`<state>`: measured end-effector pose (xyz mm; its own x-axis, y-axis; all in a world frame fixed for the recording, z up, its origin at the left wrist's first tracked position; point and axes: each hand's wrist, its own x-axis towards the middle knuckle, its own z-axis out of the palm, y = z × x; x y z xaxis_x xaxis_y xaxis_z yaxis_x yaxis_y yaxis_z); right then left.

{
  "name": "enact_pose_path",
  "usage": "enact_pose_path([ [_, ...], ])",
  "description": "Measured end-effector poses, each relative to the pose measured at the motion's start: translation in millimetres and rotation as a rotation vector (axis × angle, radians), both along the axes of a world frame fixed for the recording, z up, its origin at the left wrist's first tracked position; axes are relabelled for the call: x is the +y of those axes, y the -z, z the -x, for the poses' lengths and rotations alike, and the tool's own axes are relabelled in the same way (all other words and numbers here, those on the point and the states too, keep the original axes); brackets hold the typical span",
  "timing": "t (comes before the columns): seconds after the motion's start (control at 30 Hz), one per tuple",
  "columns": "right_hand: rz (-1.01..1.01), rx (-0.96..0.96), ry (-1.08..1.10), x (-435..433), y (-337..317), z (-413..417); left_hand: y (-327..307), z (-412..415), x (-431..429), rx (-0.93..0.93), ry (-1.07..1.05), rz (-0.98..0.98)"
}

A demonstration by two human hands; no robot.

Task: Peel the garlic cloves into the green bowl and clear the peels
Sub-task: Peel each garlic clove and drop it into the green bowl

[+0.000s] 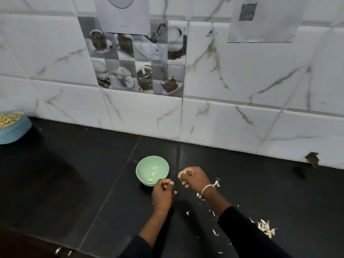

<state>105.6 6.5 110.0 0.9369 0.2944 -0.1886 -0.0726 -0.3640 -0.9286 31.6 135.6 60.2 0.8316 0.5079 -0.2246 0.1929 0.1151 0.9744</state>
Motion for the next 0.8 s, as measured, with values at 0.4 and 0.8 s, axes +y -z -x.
enact_pose_path([
  [0.4, 0.085, 0.112, -0.001, 107.4, 10.2, -29.6, 0.7, -2.1, 86.9, 0.042, -0.092, 0.052],
  [0.8, 0.075, 0.032, 0.067, 64.2, 2.7, -23.8, -4.7, -10.7, 72.9, 0.006, -0.034, 0.086],
])
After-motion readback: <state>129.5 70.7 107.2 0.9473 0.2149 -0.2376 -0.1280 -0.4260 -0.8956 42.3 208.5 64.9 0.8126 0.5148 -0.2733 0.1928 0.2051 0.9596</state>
